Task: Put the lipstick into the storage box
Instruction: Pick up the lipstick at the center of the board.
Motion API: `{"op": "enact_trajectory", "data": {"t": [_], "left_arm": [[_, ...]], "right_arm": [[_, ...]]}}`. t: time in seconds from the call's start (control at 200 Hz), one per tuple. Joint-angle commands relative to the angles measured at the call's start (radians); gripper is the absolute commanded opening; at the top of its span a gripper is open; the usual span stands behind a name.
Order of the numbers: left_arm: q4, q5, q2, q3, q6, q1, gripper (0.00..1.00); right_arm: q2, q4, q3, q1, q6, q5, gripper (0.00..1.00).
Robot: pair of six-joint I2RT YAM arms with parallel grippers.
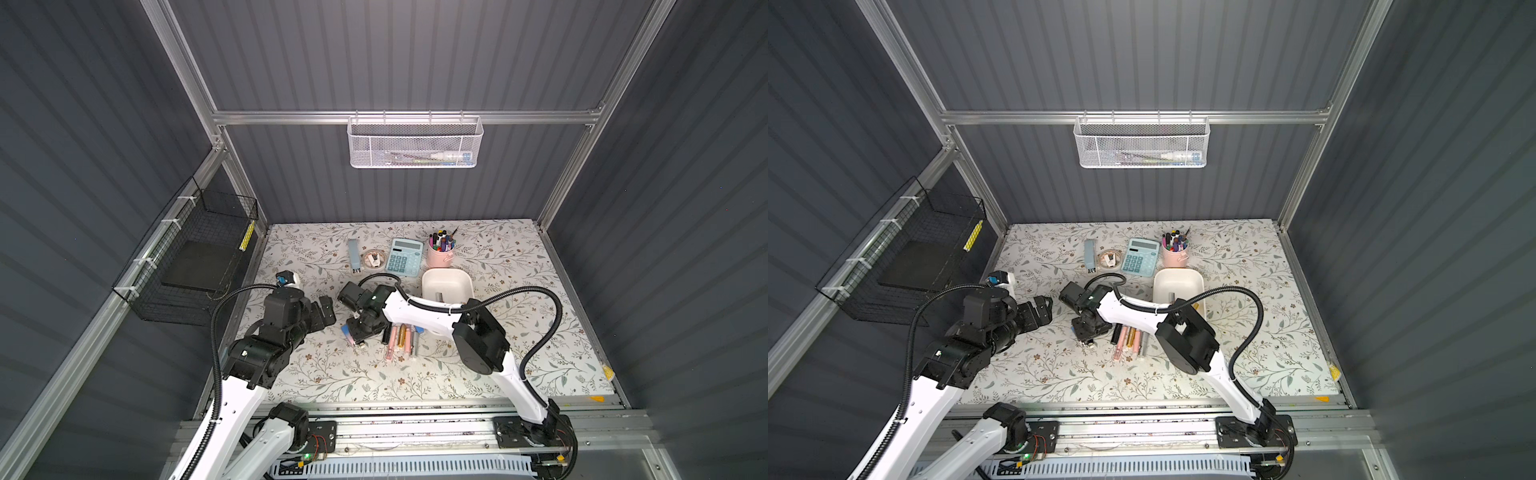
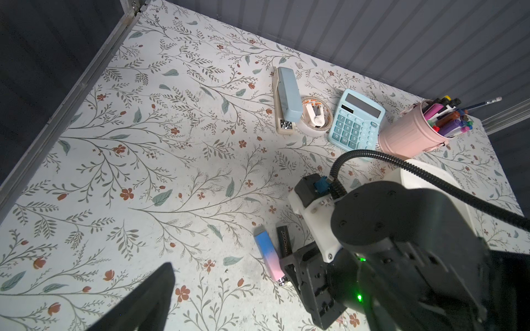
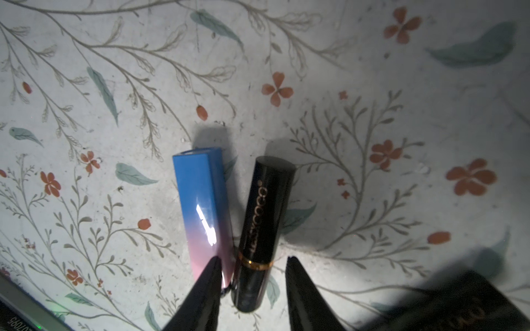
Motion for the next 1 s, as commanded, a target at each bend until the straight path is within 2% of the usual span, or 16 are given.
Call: {"op": "enact_trajectory", "data": {"t": [0.0,0.59,0.996], "left_arm": [[0.001,0.001,0.001,-0.007,0.023,-0.003,1.0],[0.003,0.012,0.01,-0.008,0.027,-0.003,1.0],[0.002,0.012,0.015,-0.007,0.025,-0.004,1.0]], "right_arm": [[0.04,-0.029,0.013,-0.009,-0.005,0.002,0.39],[0.077,-0.037,0.034,-0.022,-0.021,0.014,0.37],[0.057,-0.051,0.019,-0.025,-0.017,0.033,0.26]]}}
